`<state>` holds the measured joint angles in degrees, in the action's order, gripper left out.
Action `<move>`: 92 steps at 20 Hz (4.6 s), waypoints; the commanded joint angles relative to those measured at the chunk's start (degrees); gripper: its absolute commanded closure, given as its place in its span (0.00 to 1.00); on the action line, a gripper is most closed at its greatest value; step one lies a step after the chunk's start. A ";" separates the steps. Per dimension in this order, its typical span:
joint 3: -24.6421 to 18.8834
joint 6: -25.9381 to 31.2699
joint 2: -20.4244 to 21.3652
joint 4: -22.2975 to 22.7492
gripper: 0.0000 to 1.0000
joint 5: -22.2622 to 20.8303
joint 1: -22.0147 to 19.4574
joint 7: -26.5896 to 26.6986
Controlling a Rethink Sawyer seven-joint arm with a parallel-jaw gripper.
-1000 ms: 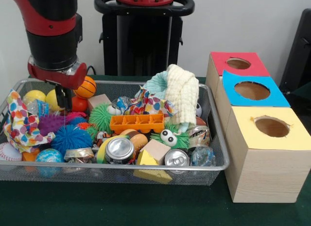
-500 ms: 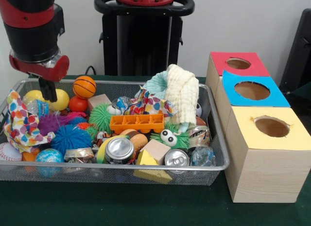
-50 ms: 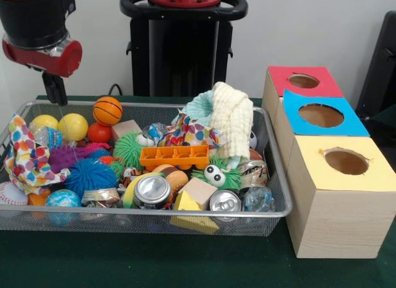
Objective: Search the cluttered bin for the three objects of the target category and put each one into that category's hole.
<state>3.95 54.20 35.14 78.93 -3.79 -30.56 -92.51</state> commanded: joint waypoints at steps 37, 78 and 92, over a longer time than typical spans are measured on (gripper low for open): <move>-5.34 4.49 8.29 2.83 0.00 -3.54 0.60 6.01; -11.02 3.28 -10.53 -11.52 0.00 -4.51 -2.13 7.89; -10.87 13.55 -10.22 -19.70 0.00 -6.79 0.71 8.46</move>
<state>-2.38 58.61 25.68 64.07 -7.39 -31.22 -92.51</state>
